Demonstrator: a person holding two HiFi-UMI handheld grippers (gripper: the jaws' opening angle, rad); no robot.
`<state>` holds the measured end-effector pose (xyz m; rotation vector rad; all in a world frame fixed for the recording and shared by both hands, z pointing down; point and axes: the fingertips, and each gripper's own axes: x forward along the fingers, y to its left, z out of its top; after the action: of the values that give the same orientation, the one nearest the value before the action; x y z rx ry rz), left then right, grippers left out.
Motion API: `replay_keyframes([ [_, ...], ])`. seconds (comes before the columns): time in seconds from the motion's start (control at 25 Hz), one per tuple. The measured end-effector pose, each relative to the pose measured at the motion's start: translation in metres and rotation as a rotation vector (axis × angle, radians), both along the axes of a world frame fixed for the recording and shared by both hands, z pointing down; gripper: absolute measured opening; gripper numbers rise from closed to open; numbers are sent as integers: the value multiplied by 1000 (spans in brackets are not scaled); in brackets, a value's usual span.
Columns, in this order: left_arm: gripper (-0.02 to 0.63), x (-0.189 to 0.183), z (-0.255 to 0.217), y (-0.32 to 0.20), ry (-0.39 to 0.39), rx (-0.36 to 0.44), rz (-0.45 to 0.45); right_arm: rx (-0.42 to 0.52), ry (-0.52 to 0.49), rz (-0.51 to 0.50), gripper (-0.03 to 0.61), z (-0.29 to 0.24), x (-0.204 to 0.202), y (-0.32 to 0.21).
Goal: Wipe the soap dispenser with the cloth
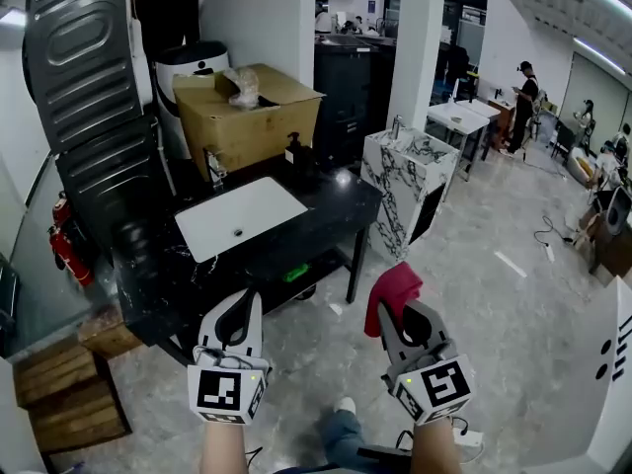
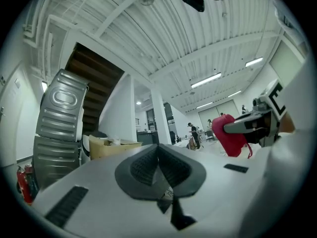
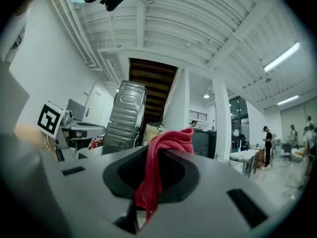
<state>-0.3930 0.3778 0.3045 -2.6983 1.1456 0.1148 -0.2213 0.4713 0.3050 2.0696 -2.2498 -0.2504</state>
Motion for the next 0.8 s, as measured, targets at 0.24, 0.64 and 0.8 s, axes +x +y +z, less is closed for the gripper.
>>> replay_keyframes([
  [0.24, 15, 78, -9, -69, -10, 14, -18, 32, -15, -44, 49, -13, 73, -75],
  [0.64, 15, 159, -16, -153, 65, -26, -101, 29, -32, -72, 49, -23, 170, -164],
  [0.8, 15, 173, -7, -178, 31, -36, -111, 22, 11, -96, 48, -18, 182, -190],
])
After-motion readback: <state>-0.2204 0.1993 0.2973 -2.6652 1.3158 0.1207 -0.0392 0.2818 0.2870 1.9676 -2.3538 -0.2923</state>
